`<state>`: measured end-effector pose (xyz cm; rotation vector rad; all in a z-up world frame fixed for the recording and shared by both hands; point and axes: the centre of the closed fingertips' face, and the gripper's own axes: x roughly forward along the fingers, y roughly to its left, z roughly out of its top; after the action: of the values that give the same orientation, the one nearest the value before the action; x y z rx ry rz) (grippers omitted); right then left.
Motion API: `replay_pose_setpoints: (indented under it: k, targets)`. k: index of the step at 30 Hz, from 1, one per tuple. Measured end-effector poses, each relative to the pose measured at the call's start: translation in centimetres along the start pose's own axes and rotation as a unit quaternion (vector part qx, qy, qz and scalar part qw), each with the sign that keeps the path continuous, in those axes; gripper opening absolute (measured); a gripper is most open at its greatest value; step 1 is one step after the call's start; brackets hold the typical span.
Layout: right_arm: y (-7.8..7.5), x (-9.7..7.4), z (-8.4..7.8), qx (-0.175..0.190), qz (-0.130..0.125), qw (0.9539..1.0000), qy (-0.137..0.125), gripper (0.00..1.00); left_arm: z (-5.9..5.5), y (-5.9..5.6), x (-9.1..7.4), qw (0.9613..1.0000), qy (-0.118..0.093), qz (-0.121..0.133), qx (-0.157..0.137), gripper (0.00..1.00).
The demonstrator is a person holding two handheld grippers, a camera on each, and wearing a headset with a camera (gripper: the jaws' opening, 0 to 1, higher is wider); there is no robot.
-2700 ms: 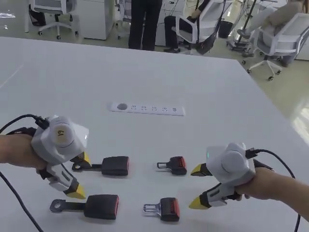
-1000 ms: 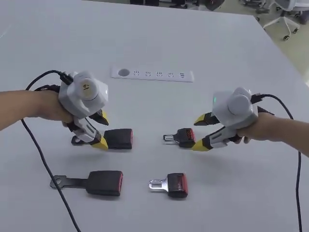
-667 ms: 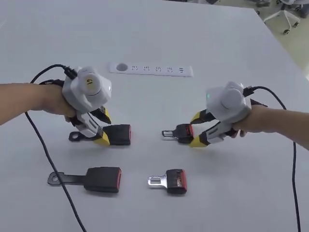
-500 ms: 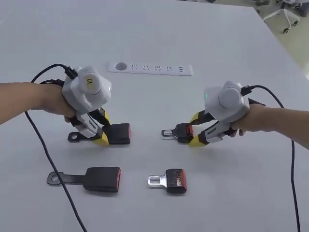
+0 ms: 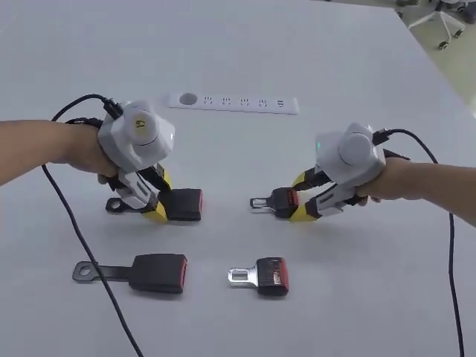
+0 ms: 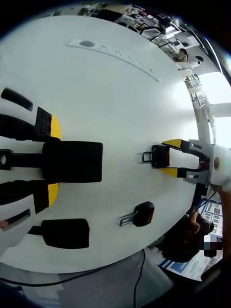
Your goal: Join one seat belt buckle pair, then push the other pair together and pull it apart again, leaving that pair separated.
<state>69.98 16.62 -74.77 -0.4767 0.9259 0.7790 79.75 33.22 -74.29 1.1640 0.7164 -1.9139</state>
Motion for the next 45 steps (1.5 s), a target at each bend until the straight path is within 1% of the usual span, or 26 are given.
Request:
replay_pose_setpoints:
  k: [4,7,12,20,32,45]
  targets:
    - [0.1,0.0,0.1,0.0,-0.001,1.0,0.001,0.31,0.0,0.0,0.0,1.0,-0.002,-0.001,-0.009,0.31]
    - [0.1,0.0,0.1,0.0,-0.001,1.0,0.003,0.31,-0.1,0.0,0.0,0.9999,-0.002,-0.001,-0.01,0.31]
    - [0.2,-0.1,0.1,-0.001,-0.004,1.0,0.007,0.31,0.0,-0.1,0.1,1.0,0.005,-0.004,-0.005,0.31]
    - [0.2,-0.1,0.2,0.004,-0.008,0.9999,0.011,0.31,-0.1,-0.1,0.1,1.0,0.005,-0.004,-0.005,0.31]
    - [0.0,0.2,0.3,0.004,-0.008,0.9999,0.013,0.31,-0.2,-0.1,0.2,0.9999,0.012,-0.003,-0.002,0.31]
    - [0.3,0.9,1.4,0.006,-0.01,0.9998,0.013,0.31,-0.3,-0.1,0.2,0.9998,0.018,-0.003,0.0,0.31]
